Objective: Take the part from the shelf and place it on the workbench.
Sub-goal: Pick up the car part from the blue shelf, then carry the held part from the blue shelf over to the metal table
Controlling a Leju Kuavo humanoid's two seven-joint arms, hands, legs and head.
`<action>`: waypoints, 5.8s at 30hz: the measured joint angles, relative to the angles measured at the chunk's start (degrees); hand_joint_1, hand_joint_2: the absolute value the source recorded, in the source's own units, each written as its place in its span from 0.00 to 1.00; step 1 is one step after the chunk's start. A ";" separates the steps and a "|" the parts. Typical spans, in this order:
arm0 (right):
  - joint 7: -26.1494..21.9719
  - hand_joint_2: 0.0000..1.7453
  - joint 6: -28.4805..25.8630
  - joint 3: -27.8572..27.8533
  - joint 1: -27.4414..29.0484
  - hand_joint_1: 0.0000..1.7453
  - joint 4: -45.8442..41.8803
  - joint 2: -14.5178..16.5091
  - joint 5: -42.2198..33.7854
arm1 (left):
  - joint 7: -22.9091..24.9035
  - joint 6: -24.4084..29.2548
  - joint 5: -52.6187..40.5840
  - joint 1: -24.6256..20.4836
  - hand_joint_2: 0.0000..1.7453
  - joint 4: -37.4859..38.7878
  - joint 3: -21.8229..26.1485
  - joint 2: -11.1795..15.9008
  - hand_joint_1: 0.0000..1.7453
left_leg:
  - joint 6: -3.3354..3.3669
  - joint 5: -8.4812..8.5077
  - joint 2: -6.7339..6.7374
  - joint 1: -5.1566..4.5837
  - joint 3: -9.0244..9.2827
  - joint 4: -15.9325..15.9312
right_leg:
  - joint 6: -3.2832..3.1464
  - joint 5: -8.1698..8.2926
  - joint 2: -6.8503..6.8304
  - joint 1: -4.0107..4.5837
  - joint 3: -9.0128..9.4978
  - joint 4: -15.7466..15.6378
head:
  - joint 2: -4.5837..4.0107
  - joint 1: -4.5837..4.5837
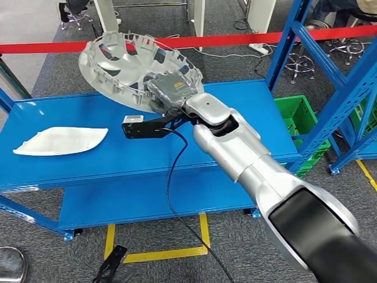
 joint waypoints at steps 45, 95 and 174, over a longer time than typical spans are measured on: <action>2.45 1.00 -11.91 4.94 7.39 1.00 -15.21 -5.38 -2.66 | 0.94 3.85 0.06 0.47 1.00 -0.07 2.31 -0.42 0.00 | -2.52 -2.86 0.32 1.36 -2.83 4.53 | -0.52 -0.17 0.28 -1.28 -0.31 1.43 | -0.01 0.89; 1.14 1.00 -12.58 2.17 10.11 1.00 -15.20 -6.73 -2.74 | 0.68 3.20 -0.98 0.31 1.00 -0.11 2.38 -0.86 0.00 | 1.43 -4.18 0.20 0.49 2.77 1.51 | 2.11 -4.79 -0.49 -1.02 -9.86 17.40 | 0.00 1.77; -0.71 1.00 -11.29 -1.70 10.15 1.00 -15.38 -6.34 -5.90 | -0.68 2.67 -2.07 0.21 1.00 -0.33 2.06 -1.44 0.00 | 0.84 -5.99 4.26 0.84 3.61 3.11 | 2.71 0.22 -2.22 -0.79 -8.40 10.71 | 0.00 2.20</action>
